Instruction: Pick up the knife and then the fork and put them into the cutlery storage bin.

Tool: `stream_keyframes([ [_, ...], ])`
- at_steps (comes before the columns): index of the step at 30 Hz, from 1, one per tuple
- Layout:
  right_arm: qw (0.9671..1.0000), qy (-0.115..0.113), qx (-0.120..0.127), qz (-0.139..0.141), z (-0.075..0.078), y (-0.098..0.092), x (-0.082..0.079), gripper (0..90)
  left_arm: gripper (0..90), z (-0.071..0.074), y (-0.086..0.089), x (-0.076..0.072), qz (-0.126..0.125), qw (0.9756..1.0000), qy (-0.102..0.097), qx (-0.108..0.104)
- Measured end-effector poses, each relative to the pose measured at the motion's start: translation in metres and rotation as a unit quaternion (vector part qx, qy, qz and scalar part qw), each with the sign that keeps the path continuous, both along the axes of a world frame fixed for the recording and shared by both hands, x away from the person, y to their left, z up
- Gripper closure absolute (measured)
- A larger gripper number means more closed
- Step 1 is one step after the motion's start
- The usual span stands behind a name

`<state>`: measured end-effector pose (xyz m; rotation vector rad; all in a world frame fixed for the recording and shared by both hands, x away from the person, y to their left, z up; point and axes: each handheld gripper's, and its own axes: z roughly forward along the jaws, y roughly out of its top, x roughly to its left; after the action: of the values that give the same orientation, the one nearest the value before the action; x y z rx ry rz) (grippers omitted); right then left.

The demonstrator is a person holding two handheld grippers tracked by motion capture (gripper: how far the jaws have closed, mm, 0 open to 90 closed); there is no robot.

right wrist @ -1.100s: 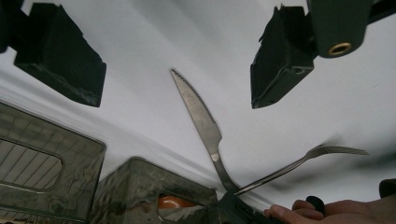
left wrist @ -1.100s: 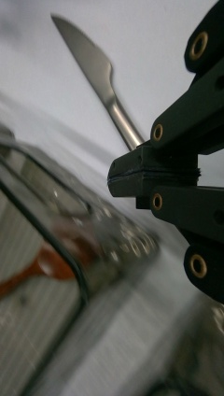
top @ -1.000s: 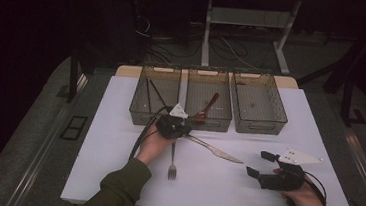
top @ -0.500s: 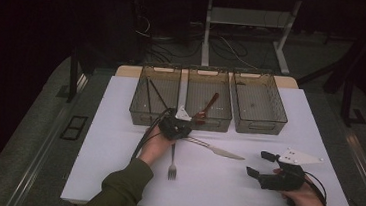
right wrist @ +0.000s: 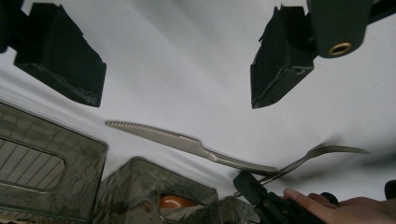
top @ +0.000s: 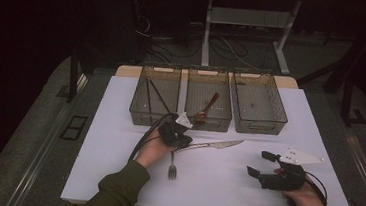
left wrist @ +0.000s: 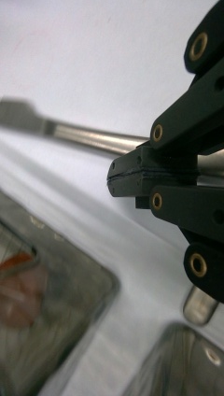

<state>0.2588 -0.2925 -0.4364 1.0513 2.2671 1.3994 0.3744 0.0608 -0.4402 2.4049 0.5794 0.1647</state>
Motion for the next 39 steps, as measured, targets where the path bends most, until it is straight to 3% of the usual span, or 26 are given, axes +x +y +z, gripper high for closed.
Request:
stream_keyframes([
  [6, 1.0000, 0.000, -0.001, 0.000, 0.000, 0.000, 0.000, 17.6, 88.8, 0.002, 0.000, 0.001, -0.006, 0.9998, 0.007, -0.018],
  [13, 1.0000, 0.001, -0.001, 0.001, 0.000, 0.001, 0.000, 17.6, 73.8, 0.016, -0.011, 0.000, -0.027, 0.9987, 0.021, -0.037],
  [16, 1.0000, 0.002, -0.001, 0.001, 0.000, 0.002, 0.000, 17.6, 69.6, 0.021, -0.020, 0.001, -0.038, 0.9983, 0.036, -0.025],
  [19, 1.0000, 0.002, -0.001, 0.001, 0.000, 0.002, 0.000, 17.6, 68.6, 0.026, -0.027, 0.007, -0.055, 0.9979, 0.034, 0.001],
  [23, 1.0000, 0.000, -0.001, 0.001, 0.001, 0.001, -0.001, 17.6, 68.9, 0.021, -0.035, 0.012, -0.053, 0.9972, 0.052, 0.012],
  [29, 1.0000, 0.000, 0.000, 0.002, 0.000, 0.000, 0.000, 17.6, 69.1, 0.010, -0.041, 0.018, -0.064, 0.9964, 0.048, 0.027],
  [33, 1.0000, 0.000, 0.001, 0.001, 0.001, 0.000, -0.001, 17.6, 71.2, 0.008, -0.044, 0.016, -0.067, 0.9963, 0.048, 0.024],
  [39, 1.0000, 0.000, 0.001, 0.000, 0.001, 0.000, -0.001, 17.6, 75.1, 0.006, -0.045, 0.014, -0.079, 0.9958, 0.027, 0.036],
])
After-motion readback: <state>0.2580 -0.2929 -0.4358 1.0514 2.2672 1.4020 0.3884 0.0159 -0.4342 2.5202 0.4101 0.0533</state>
